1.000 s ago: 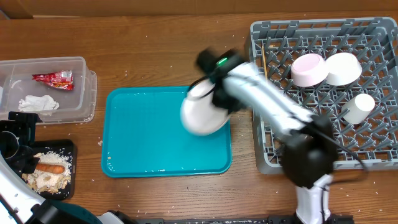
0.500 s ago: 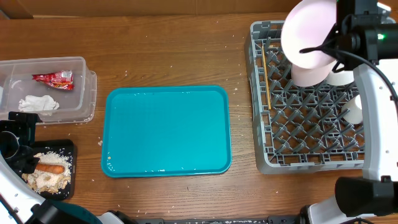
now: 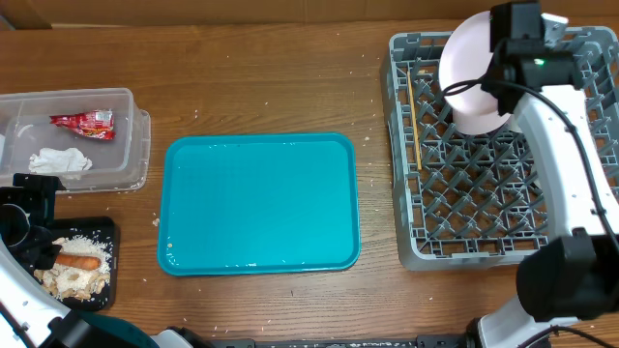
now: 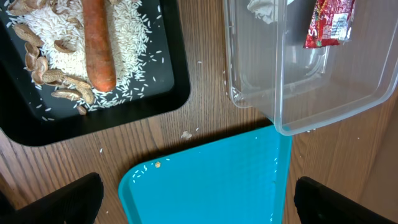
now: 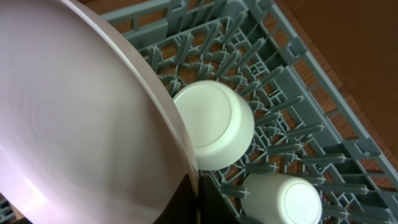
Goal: Sort waste into correct bins and load items into the dishwasher
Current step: 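Carry the plate right and stand it upright in the dish rack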
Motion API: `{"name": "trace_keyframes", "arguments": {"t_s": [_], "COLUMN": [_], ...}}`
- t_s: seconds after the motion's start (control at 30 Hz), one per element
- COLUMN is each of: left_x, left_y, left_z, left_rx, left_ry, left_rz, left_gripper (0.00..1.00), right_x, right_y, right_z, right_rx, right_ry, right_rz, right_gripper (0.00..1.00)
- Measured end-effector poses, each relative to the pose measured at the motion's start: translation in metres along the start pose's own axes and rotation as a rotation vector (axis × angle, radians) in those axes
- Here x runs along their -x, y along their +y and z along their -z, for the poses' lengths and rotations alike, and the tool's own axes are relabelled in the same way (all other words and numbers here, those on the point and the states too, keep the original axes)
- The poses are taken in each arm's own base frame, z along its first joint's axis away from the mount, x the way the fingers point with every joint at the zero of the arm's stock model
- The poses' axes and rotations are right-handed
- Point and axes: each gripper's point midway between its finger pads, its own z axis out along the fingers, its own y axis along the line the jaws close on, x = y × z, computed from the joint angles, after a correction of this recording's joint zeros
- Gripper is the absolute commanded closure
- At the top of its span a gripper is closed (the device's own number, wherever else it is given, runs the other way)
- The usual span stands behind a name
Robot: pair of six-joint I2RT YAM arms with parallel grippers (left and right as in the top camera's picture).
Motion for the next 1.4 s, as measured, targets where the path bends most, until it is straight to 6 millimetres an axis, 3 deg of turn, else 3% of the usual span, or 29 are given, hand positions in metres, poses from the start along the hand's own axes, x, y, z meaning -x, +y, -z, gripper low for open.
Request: {"name": "trace_keyframes", "arguments": {"t_s": [0.13, 0.33, 0.9, 1.07, 1.27, 1.4], "left_x": [0.000, 0.000, 0.000, 0.000, 0.000, 0.000], "left_y": [0.000, 0.000, 0.000, 0.000, 0.000, 0.000], "left_z": [0.000, 0.000, 0.000, 0.000, 0.000, 0.000], "left_rx": [0.000, 0.000, 0.000, 0.000, 0.000, 0.000], "left_ry": [0.000, 0.000, 0.000, 0.000, -0.001, 0.000], "left_rz": [0.000, 0.000, 0.000, 0.000, 0.000, 0.000], "left_gripper": [0.00, 0.00, 0.00, 0.00, 0.00, 0.00], "right_x": [-0.011, -0.011, -0.012, -0.012, -0.026, -0.033], "right_y": [0.018, 0.035, 0.029, 0.034, 0.063, 0.060], "right_z": [-0.010, -0.004, 0.001, 0.005, 0.027, 0.045], "right_rx": [-0.018, -0.036, -0.165, -0.168, -0.126, -0.123], "right_ry": [0.013, -0.025, -0.071, -0.083, -0.096, -0.051], "right_rz": [0.057, 0.094, 0.146, 0.155, 0.229, 0.250], "right_gripper": [0.96, 0.96, 0.96, 0.71, 0.67, 0.65]}}
